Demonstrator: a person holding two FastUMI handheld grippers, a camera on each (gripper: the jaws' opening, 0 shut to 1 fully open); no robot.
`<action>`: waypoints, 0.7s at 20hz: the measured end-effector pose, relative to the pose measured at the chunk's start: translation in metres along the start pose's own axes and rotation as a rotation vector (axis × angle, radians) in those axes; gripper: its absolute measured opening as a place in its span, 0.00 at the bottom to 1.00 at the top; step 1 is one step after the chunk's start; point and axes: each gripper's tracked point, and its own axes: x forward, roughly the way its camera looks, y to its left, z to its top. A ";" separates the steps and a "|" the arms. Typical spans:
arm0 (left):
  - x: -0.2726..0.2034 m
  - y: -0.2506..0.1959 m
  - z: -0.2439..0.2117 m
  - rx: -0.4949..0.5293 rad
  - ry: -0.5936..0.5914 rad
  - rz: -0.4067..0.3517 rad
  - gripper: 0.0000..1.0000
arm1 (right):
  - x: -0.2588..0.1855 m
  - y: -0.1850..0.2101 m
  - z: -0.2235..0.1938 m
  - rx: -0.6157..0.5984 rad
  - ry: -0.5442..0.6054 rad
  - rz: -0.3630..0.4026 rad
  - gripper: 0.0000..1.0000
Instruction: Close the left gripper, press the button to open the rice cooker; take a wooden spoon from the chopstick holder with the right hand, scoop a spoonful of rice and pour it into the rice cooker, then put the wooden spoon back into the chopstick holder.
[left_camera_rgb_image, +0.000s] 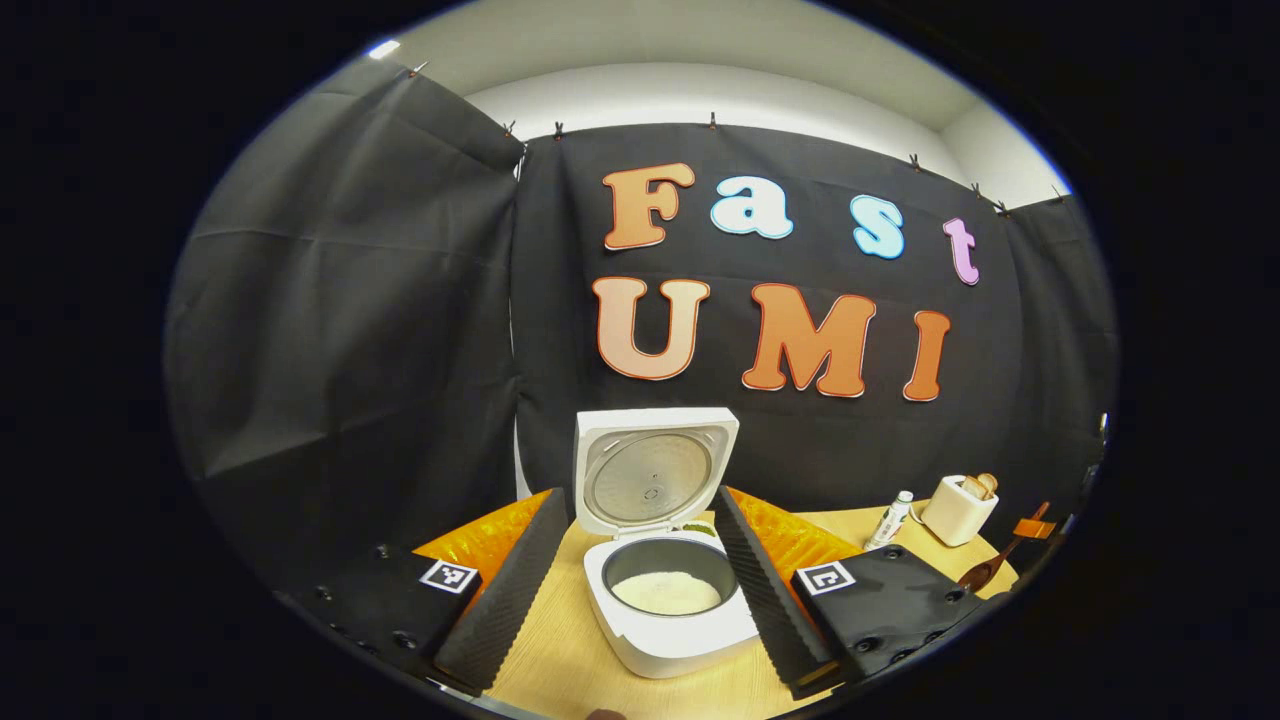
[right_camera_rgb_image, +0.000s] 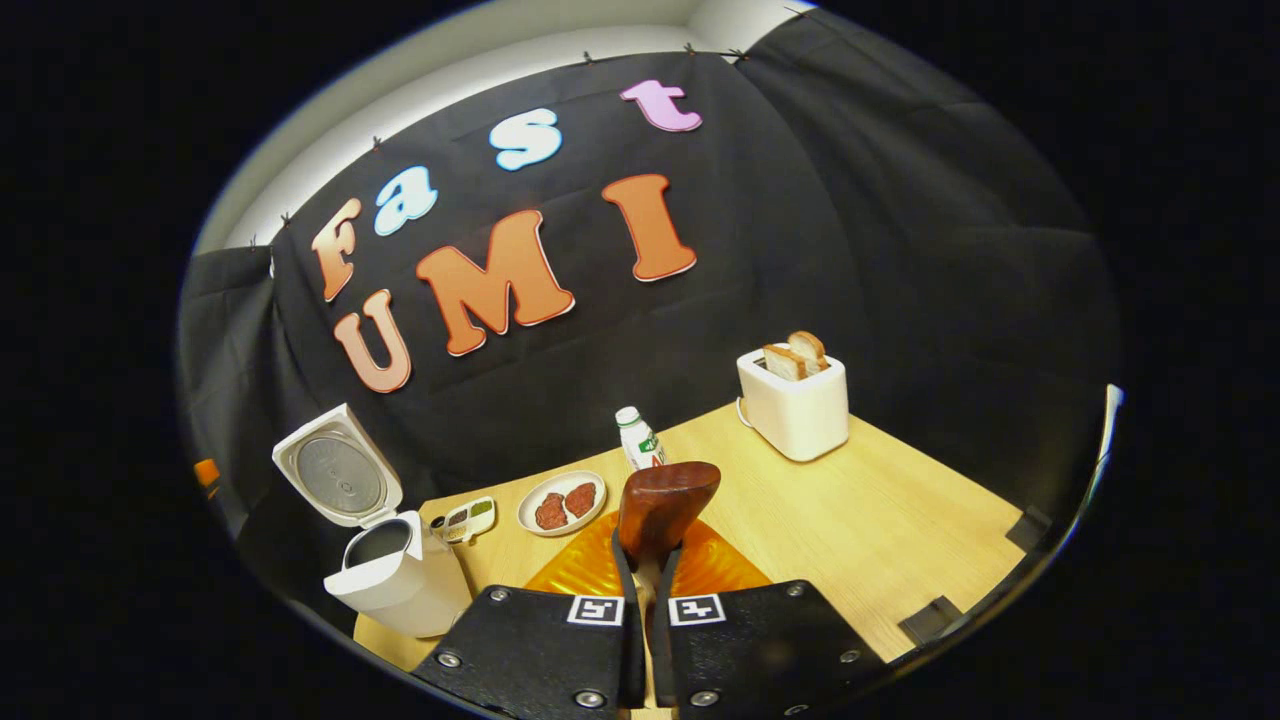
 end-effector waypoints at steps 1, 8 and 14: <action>0.000 -0.002 -0.001 0.003 0.002 -0.001 1.00 | 0.001 -0.006 -0.005 0.022 0.005 -0.007 0.02; -0.007 -0.016 0.002 0.021 0.006 -0.002 1.00 | 0.016 -0.037 -0.046 0.090 0.039 -0.052 0.02; -0.008 -0.023 0.003 0.006 0.012 -0.005 1.00 | 0.027 -0.039 -0.075 0.111 0.084 -0.050 0.06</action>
